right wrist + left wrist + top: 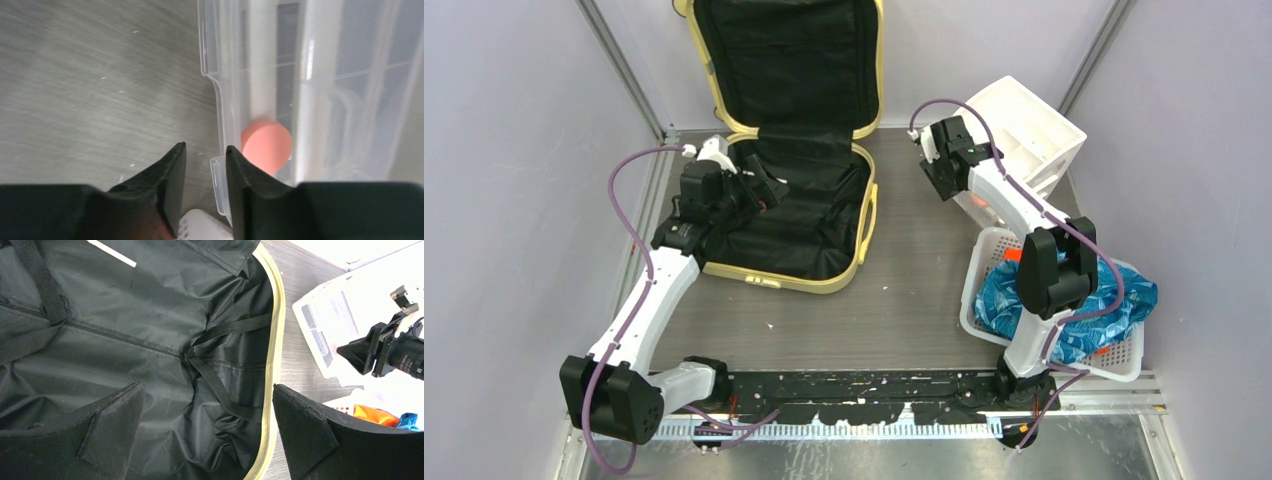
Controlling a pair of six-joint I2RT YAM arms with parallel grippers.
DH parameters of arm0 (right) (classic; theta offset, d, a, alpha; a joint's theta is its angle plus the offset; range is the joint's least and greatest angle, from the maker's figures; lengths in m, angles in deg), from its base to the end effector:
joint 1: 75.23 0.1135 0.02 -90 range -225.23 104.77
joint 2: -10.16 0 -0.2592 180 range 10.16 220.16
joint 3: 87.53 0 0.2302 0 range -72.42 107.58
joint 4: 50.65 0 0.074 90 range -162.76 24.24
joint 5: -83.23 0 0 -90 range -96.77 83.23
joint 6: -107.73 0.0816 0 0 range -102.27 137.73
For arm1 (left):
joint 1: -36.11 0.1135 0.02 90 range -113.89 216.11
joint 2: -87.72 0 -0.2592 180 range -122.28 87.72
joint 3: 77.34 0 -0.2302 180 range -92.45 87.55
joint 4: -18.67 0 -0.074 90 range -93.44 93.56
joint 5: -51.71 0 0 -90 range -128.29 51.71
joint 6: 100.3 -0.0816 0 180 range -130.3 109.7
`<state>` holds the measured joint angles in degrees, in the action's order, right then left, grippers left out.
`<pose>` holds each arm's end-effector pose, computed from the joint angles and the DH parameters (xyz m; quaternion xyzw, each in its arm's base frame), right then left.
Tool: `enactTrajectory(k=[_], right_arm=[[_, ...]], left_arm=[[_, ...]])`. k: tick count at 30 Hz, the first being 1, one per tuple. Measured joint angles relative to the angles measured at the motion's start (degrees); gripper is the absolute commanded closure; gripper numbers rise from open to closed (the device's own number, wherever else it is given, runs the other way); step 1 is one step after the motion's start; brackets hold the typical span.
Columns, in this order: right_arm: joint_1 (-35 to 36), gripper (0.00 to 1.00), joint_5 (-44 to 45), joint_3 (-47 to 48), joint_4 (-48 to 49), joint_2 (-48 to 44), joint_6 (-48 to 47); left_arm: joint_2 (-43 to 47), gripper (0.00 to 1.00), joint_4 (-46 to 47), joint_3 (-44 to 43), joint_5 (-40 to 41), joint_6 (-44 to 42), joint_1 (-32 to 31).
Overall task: Open, take out, and arrange the luggage
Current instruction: Close the drawer of the storage box.
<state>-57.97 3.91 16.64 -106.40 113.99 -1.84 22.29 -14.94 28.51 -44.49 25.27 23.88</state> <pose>0.3862 0.1041 0.2396 -0.2741 0.9107 -0.0948 0.2942 0.2722 -0.0680 0.3188 -0.1417 0.8301 -0.2594 0.4728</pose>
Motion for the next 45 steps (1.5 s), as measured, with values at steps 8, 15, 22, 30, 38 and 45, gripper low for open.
enactTrajectory(k=[8,15,22,30,38,45], right_arm=[[0.35,0.32,10.67,-0.44,4.96,0.83,-0.94],[-0.5,0.3,12.13,-0.09,4.85,2.29,-1.57],[-0.83,0.33,-2.51,5.29,-3.63,0.9,-1.99],[-0.72,0.81,-14.12,7.43,-9.88,-0.72,-4.2],[-1.81,0.58,2.19,5.51,-4.61,5.79,-3.78],[-2.78,0.37,10.54,5.14,-0.63,6.95,-4.52]], left_arm=[[0.0,0.0,0.59,0.37,-0.13,0.72,0.04],[0.0,0.0,2.19,1.2,-1.6,1.9,0.04],[0.0,0.01,3.13,1.75,-2.84,1.99,0.04],[0.0,0.07,6.78,1.97,-6.27,3.65,0.04],[-0.63,0.13,16.52,4.35,-15.56,9.01,0.04],[-3.98,0.15,25.59,5.38,-20.7,15.74,-0.85]])
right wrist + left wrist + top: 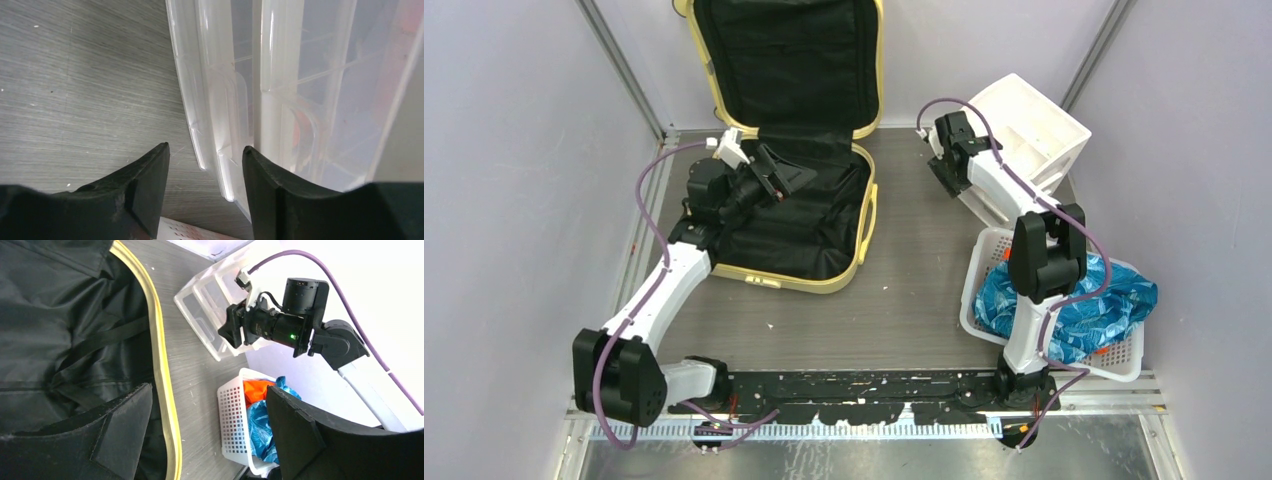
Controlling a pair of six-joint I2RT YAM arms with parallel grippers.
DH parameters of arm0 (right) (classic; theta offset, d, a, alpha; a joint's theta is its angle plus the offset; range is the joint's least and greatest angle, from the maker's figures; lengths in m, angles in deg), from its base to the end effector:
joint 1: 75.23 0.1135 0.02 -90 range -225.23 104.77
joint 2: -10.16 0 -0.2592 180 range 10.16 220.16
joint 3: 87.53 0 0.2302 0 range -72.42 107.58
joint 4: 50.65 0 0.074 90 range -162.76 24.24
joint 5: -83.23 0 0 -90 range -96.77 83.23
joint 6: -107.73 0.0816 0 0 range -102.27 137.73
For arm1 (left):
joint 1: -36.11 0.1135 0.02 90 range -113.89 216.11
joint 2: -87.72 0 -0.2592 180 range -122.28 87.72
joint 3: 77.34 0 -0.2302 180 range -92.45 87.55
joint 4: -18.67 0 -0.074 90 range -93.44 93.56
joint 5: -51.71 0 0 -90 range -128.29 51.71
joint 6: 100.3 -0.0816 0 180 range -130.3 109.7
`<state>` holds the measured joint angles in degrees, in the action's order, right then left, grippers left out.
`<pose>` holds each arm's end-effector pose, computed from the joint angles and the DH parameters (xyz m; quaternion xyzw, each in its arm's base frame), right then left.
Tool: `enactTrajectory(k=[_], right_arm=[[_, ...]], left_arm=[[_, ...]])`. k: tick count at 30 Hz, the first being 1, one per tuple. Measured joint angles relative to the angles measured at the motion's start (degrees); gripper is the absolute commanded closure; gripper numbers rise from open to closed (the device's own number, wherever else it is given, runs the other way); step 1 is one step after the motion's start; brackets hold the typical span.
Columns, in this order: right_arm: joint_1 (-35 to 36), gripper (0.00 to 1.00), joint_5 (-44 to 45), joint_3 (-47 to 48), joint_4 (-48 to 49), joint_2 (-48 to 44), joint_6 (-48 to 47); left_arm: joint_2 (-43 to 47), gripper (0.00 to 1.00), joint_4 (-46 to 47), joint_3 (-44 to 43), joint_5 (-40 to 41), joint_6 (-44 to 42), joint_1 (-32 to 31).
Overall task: Open, take out, and arrange the luggage
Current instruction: Close the drawer of the storage box, then pick up the storage box at the center of the board.
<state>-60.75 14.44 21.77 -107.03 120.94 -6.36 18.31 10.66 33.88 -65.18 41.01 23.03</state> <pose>0.4159 0.0769 0.2228 -0.2639 0.9083 -0.1990 0.2563 0.2879 -0.1048 0.3316 -0.0983 0.7465 -0.4870 0.4425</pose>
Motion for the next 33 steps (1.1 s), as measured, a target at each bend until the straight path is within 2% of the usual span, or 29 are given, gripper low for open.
enactTrajectory(k=[3,6,13,18,24,33], right_arm=[[-0.04,0.32,1.07,0.0,0.74,0.0,-0.22],[-0.37,0.32,-1.36,0.24,-0.59,-0.07,-0.5],[-2.32,0.31,-28.39,11.32,-17.66,-3.56,-3.02],[-7.96,0.33,-38.47,18.69,-21.0,-10.43,-3.13],[-18.88,0.42,-38.66,19.28,-20.98,-12.5,-1.4],[-20.11,0.47,-35.71,18.67,-20.98,-8.61,-0.98]], left_arm=[[-1.44,0.15,2.12,0.02,-0.83,1.84,-1.14],[-2.32,0.16,3.61,0.02,-1.53,2.84,-2.16],[-3.54,0.16,5.64,0.02,-2.8,3.82,-3.41],[-4.33,0.16,6.84,0.0,-3.48,4.04,-3.98],[-5.05,0.16,7.74,0.0,-4.42,4.33,-4.33],[-6.12,0.16,8.59,0.0,-5.33,5.35,-4.44]])
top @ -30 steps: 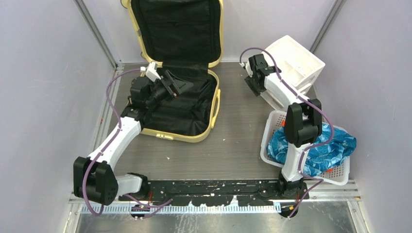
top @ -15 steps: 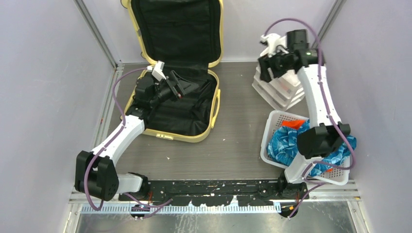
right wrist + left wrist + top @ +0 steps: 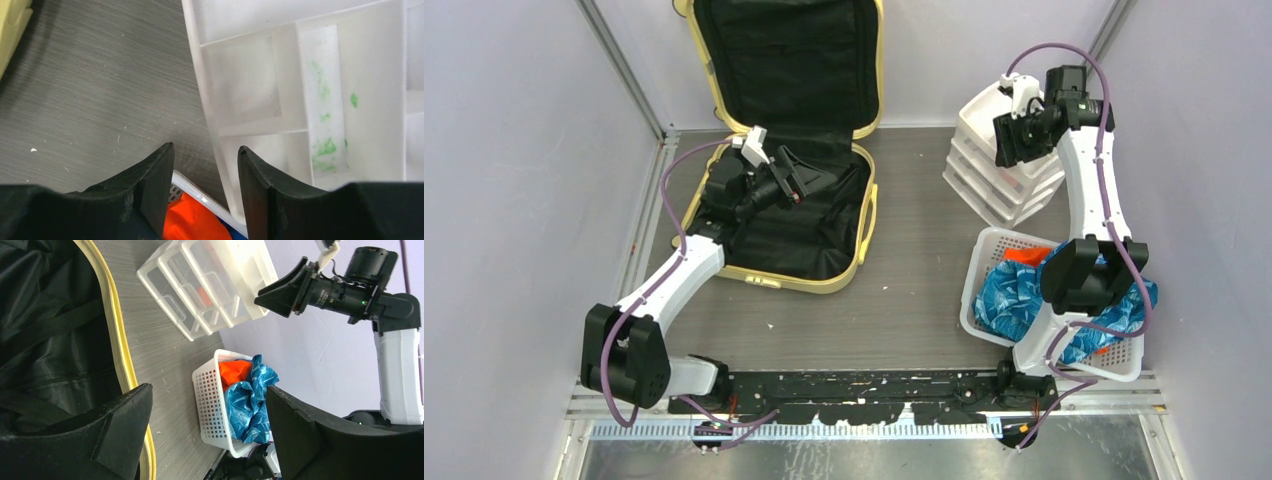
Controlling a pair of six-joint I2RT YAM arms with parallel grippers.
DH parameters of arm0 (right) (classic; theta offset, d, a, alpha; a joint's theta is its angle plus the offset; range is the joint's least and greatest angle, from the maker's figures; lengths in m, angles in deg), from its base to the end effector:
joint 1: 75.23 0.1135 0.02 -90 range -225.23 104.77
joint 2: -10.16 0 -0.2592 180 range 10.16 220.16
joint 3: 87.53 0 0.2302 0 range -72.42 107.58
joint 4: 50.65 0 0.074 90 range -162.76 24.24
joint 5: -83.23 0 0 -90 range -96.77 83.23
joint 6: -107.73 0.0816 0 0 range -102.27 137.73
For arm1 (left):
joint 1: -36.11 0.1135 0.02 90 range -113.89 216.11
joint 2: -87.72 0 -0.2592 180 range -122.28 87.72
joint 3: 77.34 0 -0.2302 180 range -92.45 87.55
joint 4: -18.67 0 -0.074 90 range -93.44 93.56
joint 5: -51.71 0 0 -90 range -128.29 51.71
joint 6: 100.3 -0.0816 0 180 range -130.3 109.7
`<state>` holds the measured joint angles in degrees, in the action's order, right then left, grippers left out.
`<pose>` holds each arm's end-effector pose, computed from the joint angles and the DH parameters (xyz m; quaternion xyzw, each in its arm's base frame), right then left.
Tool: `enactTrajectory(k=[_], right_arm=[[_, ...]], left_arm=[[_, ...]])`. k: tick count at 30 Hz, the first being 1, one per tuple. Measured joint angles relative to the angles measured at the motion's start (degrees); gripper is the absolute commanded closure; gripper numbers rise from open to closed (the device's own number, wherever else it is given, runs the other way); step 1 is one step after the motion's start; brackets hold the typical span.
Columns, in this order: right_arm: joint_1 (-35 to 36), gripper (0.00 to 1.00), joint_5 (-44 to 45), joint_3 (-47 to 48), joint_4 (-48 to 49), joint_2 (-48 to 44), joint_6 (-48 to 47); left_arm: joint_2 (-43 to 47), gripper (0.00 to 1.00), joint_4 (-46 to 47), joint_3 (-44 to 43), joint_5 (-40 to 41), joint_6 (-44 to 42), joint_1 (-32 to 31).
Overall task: Open, take out, and arrange the luggage
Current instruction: Pick up the storage box at the center of the board.
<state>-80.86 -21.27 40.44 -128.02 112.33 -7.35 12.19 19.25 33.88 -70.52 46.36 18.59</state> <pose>0.3772 -0.0167 0.3472 -0.1992 0.9163 0.0285 0.3464 0.2978 -0.1396 0.3220 -0.0648 0.7357 -0.5518 0.3874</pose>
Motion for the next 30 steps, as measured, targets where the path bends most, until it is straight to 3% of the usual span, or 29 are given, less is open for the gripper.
enactTrajectory(k=[8,18,26,30], right_arm=[[0.0,0.57,2.16,-0.37,-0.37,3.52,-0.46],[0.0,0.98,0.28,0.31,-1.4,4.39,-2.91],[-0.37,0.99,-2.95,5.6,-4.96,6.64,0.07],[-0.39,0.99,-6.43,8.39,-6.4,6.84,2.99]], left_arm=[[0.02,0.16,-0.07,0.0,-0.42,-0.11,0.0],[-0.2,0.17,0.0,-0.11,-0.59,-0.04,-0.31],[-4.76,0.19,4.44,-0.83,-0.42,1.97,-4.15],[-11.52,0.22,6.75,-3.91,-0.13,3.63,-7.17]])
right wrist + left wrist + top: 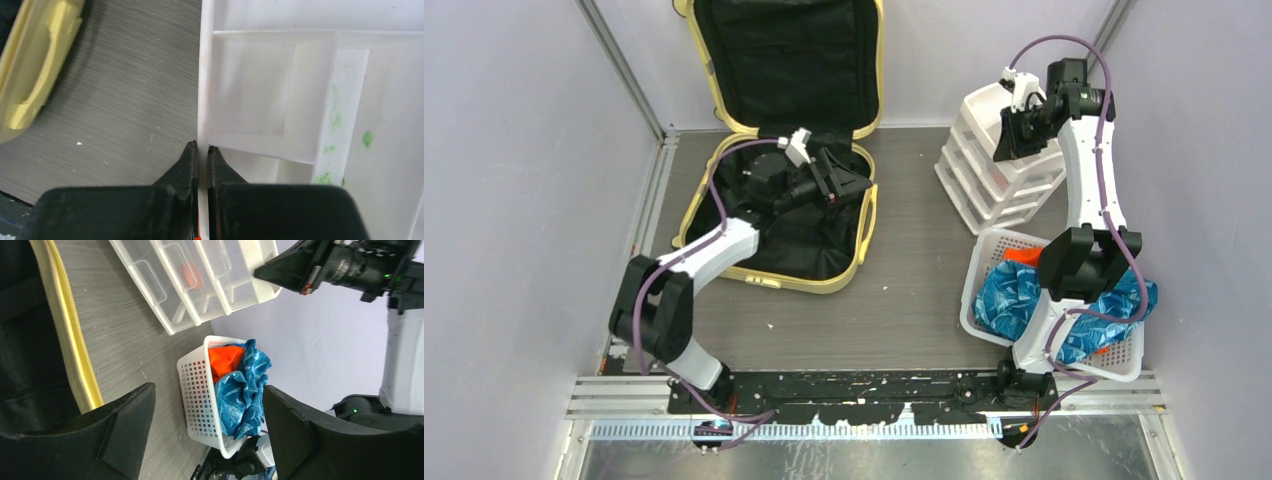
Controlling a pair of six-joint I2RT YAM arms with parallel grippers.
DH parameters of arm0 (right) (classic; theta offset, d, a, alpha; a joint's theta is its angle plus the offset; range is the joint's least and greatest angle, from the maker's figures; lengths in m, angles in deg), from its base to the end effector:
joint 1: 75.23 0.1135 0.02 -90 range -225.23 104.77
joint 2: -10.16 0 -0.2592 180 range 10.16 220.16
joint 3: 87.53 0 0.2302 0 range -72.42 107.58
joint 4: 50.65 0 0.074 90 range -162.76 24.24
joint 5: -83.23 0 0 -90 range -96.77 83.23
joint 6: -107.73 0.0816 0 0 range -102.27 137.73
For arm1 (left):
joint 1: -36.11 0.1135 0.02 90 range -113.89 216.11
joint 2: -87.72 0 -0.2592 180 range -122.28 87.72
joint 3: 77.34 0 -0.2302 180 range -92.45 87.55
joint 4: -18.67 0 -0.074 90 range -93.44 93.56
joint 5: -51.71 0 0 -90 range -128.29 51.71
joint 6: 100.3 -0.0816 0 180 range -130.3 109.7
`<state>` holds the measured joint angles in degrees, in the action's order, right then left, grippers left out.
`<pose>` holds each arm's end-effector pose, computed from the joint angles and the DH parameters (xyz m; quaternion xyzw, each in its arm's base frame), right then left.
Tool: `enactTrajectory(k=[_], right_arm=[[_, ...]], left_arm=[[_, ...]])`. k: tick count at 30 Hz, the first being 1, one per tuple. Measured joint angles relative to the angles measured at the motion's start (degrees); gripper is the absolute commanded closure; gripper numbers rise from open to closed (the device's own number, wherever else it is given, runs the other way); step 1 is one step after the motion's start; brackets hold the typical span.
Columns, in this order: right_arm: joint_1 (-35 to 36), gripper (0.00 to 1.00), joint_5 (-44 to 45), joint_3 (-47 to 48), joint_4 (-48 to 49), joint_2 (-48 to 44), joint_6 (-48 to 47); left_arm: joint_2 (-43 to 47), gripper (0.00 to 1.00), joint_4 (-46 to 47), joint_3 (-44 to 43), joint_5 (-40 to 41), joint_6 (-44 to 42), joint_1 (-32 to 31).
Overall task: Open, take out, and arrange the luggage
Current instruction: Pick up the storage box at the center of the board, then open the drawer in the storage box.
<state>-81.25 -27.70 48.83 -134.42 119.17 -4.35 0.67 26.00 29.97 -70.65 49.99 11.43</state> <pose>0.3929 -0.0121 0.3392 -0.1835 0.9249 0.0997 0.3178 0.3193 -0.1948 0.2978 -0.0442 0.7414 -0.5836 0.3282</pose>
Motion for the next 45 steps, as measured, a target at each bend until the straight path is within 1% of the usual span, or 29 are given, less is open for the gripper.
enactTrajectory(k=[3,6,10,14,17,19,25,29,33,35,39,45], right_arm=[[0.07,0.99,-2.23,0.61,-0.35,0.0,1.46],[0.07,0.99,-4.52,0.85,-0.35,0.0,3.37],[-0.11,0.99,-7.52,1.11,-0.2,-0.22,5.86],[-1.44,0.99,-11.45,1.44,-0.15,-0.52,8.79],[-3.43,0.99,-15.67,1.95,-0.15,-0.52,11.39],[-5.18,0.99,-18.6,1.97,-0.2,-0.52,12.83],[-8.92,0.99,-22.34,1.97,-0.39,-0.52,13.88],[-10.62,0.99,-23.65,1.97,-0.42,-0.52,13.86],[-11.04,0.99,-25.24,1.97,-0.46,-0.52,13.79],[-11.04,0.99,-26.08,1.97,-0.68,-0.52,13.66],[-11.04,0.99,-26.82,1.97,-1.27,-0.52,13.33],[-11.04,0.99,-27.87,1.97,-2.38,-0.52,13.22]], left_arm=[[-5.4,0.26,1.03,-3.15,0.52,0.85,-2.34],[-11.13,0.28,2.91,-6.67,1.22,2.03,-4.85],[-19.28,0.29,8.33,-10.95,2.01,5.42,-7.85],[-26.71,0.26,11.82,-15.87,3.5,8.46,-9.81],[-30.84,0.16,13.51,-19.47,4.83,10.12,-10.78],[-32.96,0.15,14.47,-21.66,5.86,11.1,-11.26],[-36.89,0.15,15.54,-25.35,9.7,12.85,-11.74],[-39.54,0.19,15.54,-28.04,11.74,14.1,-11.8],[-42.01,0.27,16.61,-30.71,12.87,16.0,-12.22],[-42.84,0.29,17.81,-31.02,13.18,17.49,-12.48],[-44.0,0.28,20.17,-31.1,13.35,20.28,-13.16],[-44.22,0.27,21.64,-31.12,13.6,22.08,-14.05]])
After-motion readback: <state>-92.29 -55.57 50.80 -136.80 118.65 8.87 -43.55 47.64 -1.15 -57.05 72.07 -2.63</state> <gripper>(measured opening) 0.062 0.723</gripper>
